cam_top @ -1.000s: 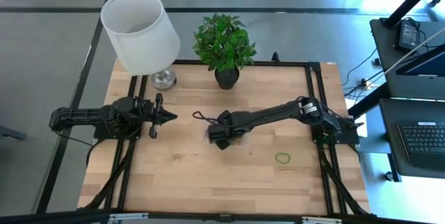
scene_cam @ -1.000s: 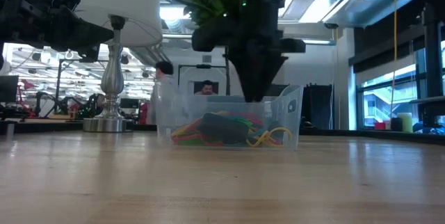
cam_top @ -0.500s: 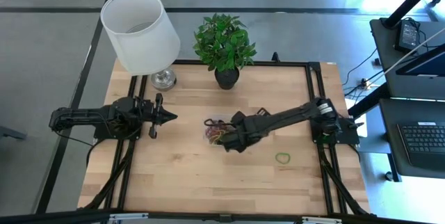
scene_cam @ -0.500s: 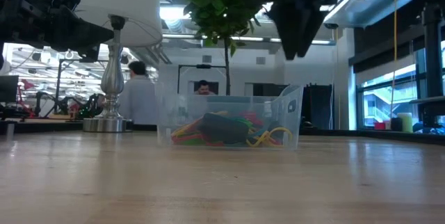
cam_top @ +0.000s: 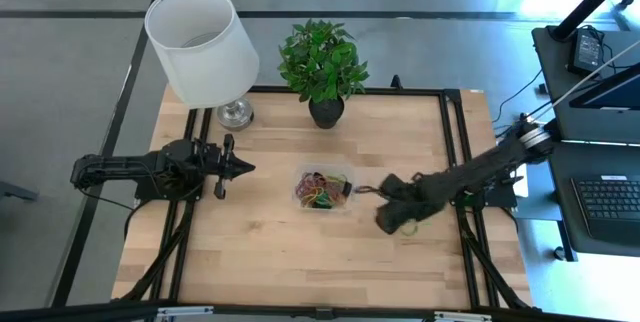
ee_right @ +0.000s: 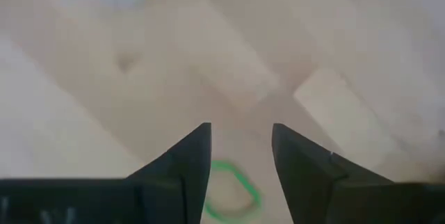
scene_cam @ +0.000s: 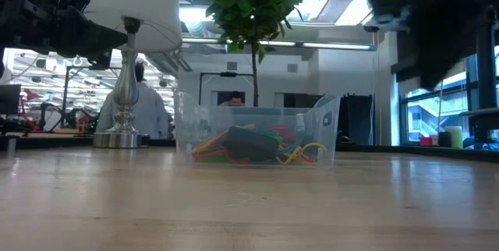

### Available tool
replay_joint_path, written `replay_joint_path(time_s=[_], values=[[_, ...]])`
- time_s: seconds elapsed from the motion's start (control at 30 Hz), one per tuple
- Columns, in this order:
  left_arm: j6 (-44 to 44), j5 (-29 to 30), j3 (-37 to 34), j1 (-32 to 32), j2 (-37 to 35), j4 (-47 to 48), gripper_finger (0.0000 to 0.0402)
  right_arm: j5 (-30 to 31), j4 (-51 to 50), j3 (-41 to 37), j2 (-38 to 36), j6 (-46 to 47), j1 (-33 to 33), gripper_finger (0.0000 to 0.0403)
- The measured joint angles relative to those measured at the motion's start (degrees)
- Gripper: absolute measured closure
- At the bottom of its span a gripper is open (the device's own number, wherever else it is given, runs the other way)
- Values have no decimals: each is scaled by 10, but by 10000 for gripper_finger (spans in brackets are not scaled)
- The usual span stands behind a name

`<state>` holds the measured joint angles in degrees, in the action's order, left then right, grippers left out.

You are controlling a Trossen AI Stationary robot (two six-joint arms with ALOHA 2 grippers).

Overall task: Pick and place rubber bands into bin
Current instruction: Put the green rubber band into the transparent container

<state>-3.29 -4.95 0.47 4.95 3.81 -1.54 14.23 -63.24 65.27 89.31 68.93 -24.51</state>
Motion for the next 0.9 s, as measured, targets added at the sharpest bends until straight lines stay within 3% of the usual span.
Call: replay_joint_path(time_s=[0.2,0.4,0.67,0.9], values=[[0,0,0,0,0,0,398,-41,69,-151,-101,-86,-77,247],[0,0,0,0,0,0,398,-139,152,-252,-113,-138,-135,247],[0,0,0,0,0,0,398,-139,212,-302,-105,-137,-151,247],[0,0,0,0,0,0,394,-92,269,-311,-105,-140,-151,247]])
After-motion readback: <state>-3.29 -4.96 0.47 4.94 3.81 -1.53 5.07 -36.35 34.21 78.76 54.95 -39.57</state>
